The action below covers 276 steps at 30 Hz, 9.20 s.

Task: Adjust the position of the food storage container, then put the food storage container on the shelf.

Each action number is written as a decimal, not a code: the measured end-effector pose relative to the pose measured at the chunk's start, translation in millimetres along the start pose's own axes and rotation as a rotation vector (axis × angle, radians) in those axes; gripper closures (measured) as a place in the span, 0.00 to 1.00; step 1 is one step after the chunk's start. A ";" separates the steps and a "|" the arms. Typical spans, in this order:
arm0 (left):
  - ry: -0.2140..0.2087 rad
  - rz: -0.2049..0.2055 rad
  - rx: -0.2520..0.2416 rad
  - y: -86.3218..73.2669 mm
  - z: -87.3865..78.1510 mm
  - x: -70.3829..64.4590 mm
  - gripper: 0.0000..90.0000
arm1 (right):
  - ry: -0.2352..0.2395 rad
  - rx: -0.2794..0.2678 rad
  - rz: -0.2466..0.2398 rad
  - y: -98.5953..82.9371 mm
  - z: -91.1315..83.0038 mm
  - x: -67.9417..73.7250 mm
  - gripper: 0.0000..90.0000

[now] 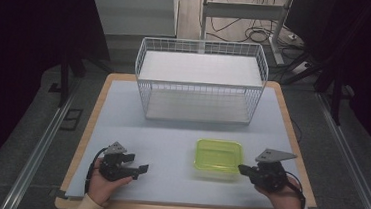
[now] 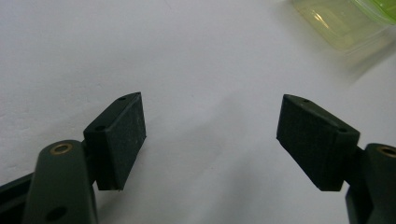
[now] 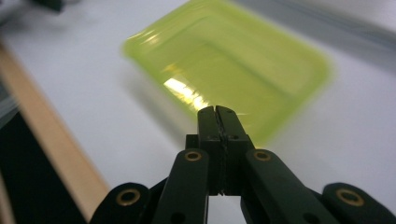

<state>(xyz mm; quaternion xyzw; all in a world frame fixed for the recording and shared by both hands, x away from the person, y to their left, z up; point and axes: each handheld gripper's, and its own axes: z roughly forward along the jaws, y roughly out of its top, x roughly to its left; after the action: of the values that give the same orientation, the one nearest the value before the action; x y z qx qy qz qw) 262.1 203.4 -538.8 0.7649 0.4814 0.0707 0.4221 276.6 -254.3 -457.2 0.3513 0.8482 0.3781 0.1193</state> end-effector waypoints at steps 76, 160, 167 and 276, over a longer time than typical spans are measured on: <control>0.000 0.006 0.025 -0.2 5.9 -2.3 0.26 | -0.111 0.190 -0.063 36.7 91.9 4.7 1.00; -0.270 -0.271 0.036 75.1 39.1 -13.8 0.37 | 0.178 -0.039 0.358 41.1 83.3 -25.6 0.43; -0.277 -0.293 0.062 71.4 51.5 -14.9 0.36 | 0.181 0.006 0.375 37.4 95.9 -24.7 0.44; -0.353 -0.118 -0.198 178.8 -24.5 -42.6 0.90 | 0.236 -0.328 0.290 134.0 -2.6 -22.6 0.89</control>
<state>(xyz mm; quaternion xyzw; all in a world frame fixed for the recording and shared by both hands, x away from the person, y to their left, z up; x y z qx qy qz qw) 348.0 151.4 -382.9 0.6908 0.4347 -0.0422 0.5762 359.6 -208.7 -359.7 0.3987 0.7243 0.5621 0.0192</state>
